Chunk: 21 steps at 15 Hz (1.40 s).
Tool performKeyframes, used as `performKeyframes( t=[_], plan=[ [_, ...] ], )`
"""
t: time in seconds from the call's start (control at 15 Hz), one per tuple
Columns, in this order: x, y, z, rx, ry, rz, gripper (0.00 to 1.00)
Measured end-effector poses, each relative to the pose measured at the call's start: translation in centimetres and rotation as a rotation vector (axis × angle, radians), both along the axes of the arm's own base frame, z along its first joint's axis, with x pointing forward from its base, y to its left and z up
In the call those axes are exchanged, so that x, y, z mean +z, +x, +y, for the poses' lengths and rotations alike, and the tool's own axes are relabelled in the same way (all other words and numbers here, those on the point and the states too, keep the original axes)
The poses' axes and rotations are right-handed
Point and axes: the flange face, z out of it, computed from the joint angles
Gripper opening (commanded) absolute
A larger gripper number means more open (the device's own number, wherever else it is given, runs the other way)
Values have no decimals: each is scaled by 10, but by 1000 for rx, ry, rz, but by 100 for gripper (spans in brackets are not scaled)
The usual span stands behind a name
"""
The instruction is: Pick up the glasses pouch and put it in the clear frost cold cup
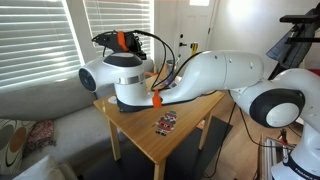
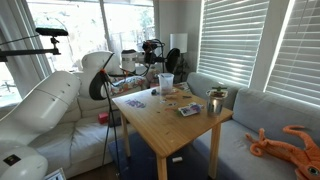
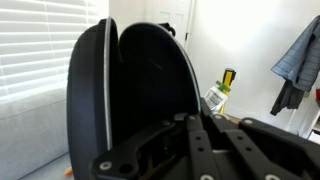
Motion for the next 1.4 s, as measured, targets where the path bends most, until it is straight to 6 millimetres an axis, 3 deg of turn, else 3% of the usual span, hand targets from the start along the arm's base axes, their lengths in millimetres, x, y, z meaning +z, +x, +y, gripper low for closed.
performKeyframes(
  t=[0.4,1.0,1.07,1.13,1.4],
  plan=[
    [-16,-7,31,38,-6,25,1],
    [-51,3,21,19,-23,86,1],
    [-55,4,21,21,-27,98,30],
    [-58,4,21,25,-30,109,31],
    [-51,3,29,52,-35,143,58]
  ],
)
